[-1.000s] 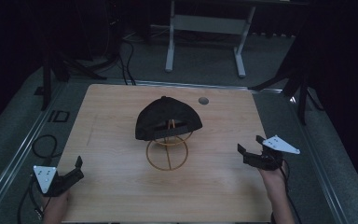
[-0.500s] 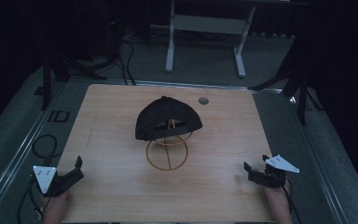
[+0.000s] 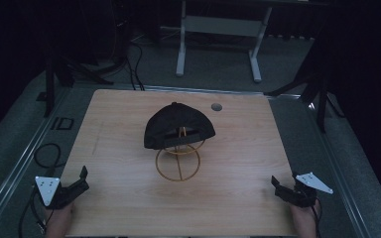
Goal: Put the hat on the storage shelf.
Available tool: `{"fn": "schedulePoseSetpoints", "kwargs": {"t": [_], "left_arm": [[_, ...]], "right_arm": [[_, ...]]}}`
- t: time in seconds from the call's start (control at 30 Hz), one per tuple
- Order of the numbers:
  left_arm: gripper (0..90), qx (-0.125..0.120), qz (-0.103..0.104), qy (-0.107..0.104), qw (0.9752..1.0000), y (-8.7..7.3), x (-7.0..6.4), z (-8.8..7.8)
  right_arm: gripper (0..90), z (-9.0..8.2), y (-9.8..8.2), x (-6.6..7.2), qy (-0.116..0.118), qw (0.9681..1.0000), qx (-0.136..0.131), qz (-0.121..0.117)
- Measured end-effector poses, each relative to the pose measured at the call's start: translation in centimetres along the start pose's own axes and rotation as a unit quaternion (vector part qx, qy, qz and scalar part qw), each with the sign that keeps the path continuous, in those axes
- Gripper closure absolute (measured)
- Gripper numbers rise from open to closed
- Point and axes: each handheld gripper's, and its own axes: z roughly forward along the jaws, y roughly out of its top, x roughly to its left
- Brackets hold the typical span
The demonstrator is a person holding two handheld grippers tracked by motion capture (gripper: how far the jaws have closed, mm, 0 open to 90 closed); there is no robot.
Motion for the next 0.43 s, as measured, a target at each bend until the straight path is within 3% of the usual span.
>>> {"fn": "schedulePoseSetpoints", "kwargs": {"t": [0.43], "left_arm": [[1.8, 0.000, -0.007, 0.000, 1.0000, -0.01, 0.11, -0.02]], "right_arm": [[14.1, 0.08, -0.19, -0.28, -0.006, 1.0000, -0.002, 0.006]]}}
